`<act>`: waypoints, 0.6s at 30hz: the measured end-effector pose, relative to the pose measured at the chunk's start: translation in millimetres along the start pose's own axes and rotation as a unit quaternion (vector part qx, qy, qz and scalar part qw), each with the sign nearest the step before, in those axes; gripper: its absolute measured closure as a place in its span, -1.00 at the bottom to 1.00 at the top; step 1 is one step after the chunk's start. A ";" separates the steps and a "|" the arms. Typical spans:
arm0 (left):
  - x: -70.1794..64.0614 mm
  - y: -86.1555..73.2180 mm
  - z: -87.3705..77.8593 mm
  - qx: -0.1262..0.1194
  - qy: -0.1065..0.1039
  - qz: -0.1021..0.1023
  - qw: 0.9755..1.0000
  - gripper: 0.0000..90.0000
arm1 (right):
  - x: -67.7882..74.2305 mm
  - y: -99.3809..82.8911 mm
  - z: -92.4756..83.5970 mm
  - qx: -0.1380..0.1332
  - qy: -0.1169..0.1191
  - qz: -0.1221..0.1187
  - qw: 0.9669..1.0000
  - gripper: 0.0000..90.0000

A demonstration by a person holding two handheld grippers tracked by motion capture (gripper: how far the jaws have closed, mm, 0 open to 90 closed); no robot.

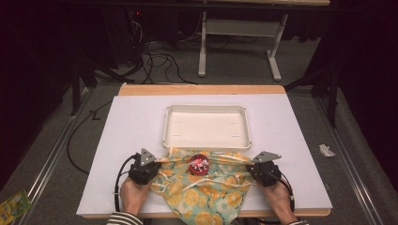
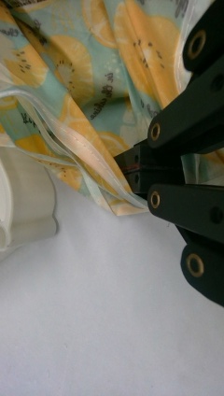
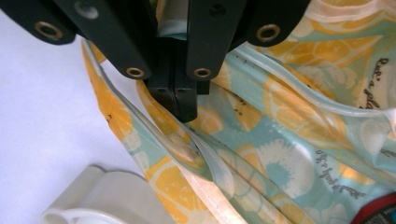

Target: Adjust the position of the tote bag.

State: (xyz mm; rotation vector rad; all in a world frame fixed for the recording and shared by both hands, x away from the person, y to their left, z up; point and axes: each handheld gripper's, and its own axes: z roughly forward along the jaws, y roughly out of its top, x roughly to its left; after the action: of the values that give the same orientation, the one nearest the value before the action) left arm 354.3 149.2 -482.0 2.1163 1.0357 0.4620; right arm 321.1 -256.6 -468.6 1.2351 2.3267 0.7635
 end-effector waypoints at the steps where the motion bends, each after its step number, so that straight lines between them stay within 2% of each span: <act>1: 1.0 0.4 0.9 -0.002 -0.005 -0.003 1.000 1.00 | -0.7 0.4 0.5 -0.001 -0.001 0.001 1.000 1.00; 6: 0.5 0.5 1.6 -0.005 -0.004 0.005 1.000 1.00 | -2.1 2.0 1.9 -0.002 -0.010 -0.001 1.000 1.00; 14: 0.3 1.4 5.6 -0.019 -0.010 0.000 1.000 0.99 | -7.2 6.2 4.4 0.004 -0.023 0.004 1.000 1.00; 17: -2.1 2.0 6.0 -0.024 -0.023 0.008 0.999 0.73 | -7.6 7.8 3.0 0.004 -0.008 0.011 1.000 1.00; 18: -1.5 1.7 5.7 -0.027 -0.027 0.007 0.999 0.68 | -7.4 7.4 1.1 -0.009 0.009 0.015 1.000 0.88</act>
State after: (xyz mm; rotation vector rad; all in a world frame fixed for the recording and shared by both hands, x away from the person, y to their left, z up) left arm 357.6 144.8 -484.6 2.0793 0.9675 0.4316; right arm 330.3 -259.1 -464.1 1.2624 2.3152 0.8068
